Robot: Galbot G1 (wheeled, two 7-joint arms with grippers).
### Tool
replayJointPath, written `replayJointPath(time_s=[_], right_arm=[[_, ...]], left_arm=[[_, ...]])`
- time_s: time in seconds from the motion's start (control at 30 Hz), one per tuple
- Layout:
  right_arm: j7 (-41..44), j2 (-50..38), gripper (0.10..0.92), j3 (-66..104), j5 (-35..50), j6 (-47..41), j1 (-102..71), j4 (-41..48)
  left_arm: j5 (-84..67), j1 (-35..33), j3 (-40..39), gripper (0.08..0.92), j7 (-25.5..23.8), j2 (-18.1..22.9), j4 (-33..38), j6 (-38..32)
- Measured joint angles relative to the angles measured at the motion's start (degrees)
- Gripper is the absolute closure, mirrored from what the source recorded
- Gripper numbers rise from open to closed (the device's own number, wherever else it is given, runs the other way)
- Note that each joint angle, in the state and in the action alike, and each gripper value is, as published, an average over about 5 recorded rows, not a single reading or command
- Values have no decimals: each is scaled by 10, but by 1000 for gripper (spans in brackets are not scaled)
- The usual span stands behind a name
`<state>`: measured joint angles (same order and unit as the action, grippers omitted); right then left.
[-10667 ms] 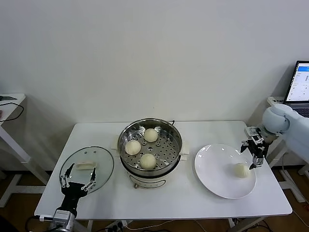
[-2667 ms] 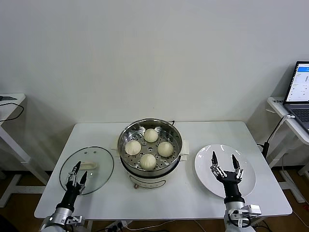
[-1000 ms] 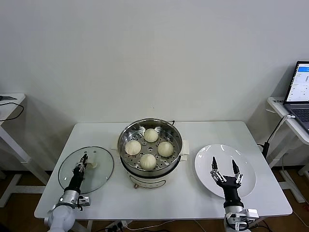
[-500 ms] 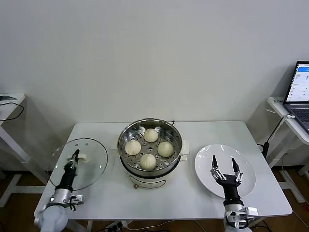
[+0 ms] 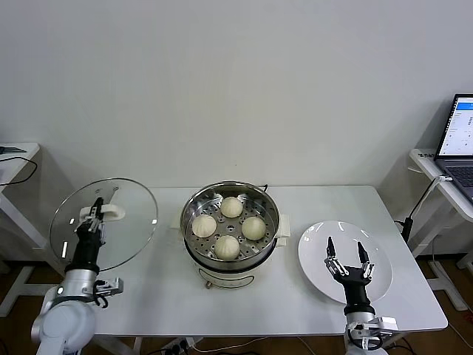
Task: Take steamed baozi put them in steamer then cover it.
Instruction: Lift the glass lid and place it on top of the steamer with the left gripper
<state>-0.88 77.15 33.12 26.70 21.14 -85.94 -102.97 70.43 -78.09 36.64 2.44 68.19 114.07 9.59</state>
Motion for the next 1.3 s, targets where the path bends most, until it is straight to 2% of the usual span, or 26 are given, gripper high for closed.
replayJointPath(time_s=[0.23,0.57,0.93,1.3], right_arm=[[1,3,203,7,2,2,0,3],[2,10,203,17,1,3,-4,6],[2,16,203,20,-5,4,-6,13],[3,17,203,20,-8,5,-1,25]], left_arm=[[-16,32,-105,812,-80,-20,54,94],[27,114,-262,812,-156,-13,66,181],[101,195,-385,812,-190,32,20,241],[142,231,-434,812,-195,86,-36,267]])
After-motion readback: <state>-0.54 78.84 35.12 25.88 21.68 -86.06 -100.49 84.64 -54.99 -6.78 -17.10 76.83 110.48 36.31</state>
